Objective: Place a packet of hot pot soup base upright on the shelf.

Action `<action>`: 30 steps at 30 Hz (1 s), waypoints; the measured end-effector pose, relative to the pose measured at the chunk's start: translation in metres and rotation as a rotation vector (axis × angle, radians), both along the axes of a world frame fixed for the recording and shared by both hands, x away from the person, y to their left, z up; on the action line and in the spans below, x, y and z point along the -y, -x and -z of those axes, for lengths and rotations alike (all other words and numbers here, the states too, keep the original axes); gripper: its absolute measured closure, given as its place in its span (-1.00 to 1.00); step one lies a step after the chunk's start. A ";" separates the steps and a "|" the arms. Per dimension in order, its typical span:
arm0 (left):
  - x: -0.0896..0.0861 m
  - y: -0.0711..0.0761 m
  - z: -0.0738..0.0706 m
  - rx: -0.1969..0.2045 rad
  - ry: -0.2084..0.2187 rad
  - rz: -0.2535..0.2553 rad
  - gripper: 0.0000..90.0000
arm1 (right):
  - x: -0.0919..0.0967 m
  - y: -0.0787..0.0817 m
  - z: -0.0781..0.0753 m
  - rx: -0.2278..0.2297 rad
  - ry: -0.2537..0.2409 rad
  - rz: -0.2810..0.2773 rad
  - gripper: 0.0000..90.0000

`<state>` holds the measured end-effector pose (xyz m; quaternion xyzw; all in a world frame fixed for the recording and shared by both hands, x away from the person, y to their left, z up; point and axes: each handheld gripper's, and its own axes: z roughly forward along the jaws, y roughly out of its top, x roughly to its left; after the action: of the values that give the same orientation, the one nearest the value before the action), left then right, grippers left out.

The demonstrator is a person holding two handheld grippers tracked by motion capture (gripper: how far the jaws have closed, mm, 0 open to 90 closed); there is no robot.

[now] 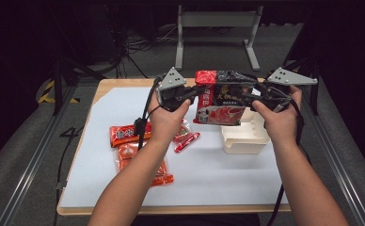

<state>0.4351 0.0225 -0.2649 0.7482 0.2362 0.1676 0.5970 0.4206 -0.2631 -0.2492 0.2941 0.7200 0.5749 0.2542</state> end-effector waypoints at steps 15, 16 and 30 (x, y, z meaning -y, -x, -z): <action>-0.005 -0.008 0.003 -0.010 0.060 -0.050 0.84 | -0.006 -0.004 -0.006 0.005 0.128 -0.117 0.87; -0.006 -0.009 0.004 -0.013 0.067 -0.058 0.80 | -0.006 -0.004 -0.006 0.003 0.126 -0.120 0.87; -0.034 -0.003 0.008 -0.010 0.065 -0.088 0.41 | 0.018 -0.035 -0.015 0.028 0.150 -0.142 0.88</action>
<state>0.4385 0.0567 -0.2732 0.7182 0.2772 0.1821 0.6117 0.4561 -0.2812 -0.2345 0.2143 0.7763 0.5402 0.2441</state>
